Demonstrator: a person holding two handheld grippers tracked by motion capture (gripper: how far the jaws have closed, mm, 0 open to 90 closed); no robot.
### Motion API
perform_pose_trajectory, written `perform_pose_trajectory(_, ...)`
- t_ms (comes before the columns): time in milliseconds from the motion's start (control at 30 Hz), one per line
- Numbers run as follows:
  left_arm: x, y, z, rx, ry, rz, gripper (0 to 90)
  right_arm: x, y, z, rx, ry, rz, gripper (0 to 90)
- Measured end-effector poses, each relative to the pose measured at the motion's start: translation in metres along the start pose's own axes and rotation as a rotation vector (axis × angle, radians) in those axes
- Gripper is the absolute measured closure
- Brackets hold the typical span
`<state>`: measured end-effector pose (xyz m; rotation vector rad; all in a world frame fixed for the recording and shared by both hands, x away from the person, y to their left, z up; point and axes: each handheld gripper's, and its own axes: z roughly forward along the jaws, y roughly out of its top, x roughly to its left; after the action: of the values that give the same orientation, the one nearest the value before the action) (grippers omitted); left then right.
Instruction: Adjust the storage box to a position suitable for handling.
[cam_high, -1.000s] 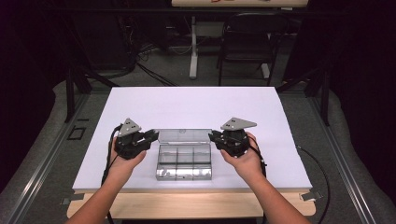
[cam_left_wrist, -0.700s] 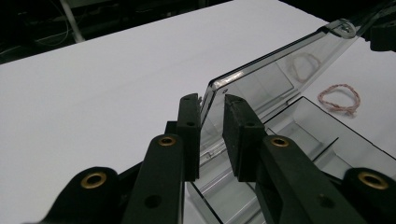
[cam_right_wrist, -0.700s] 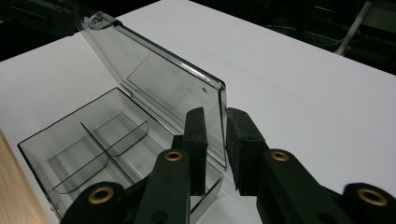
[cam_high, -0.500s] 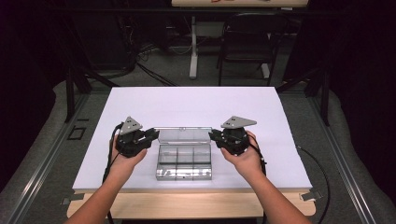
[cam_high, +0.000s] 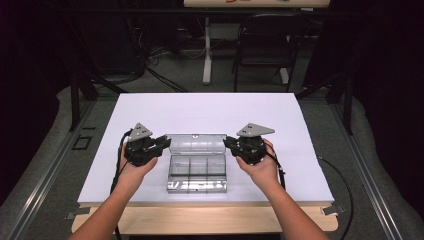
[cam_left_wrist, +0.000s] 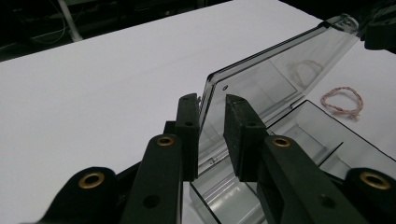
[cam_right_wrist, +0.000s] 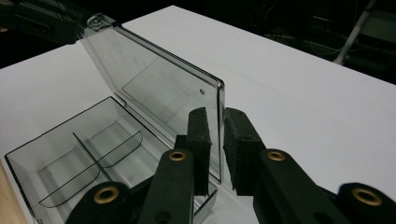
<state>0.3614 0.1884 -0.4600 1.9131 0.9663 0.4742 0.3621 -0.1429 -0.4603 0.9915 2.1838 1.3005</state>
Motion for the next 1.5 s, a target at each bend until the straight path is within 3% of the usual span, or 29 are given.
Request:
perform_pose_trajectory(233,0.002,-0.001,0.004,-0.008,0.005,-0.009,75.9,-0.003,-0.002,0.004,-0.017,0.002,0.021,80.1)
perform_pose_trajectory(400,0.005,0.0,0.007,-0.014,0.001,-0.025,75.5,-0.005,-0.003,0.008,-0.001,0.0,0.026,79.3)
perform_pose_trajectory(633,0.007,-0.002,0.012,-0.007,-0.007,-0.032,74.2,-0.011,-0.004,0.01,0.001,0.034,0.05,78.6)
perform_pose_trajectory(867,0.008,-0.003,0.015,-0.009,-0.008,-0.035,73.5,-0.012,-0.006,0.017,0.024,0.03,0.044,77.4)
perform_pose_trajectory(1000,0.009,-0.003,0.016,-0.006,-0.014,-0.04,72.9,-0.013,-0.009,0.02,0.022,0.041,0.071,77.0)
perform_pose_trajectory(1500,0.012,-0.008,0.022,-0.01,-0.03,-0.062,71.6,-0.016,-0.021,0.03,0.058,0.05,0.1,76.6)
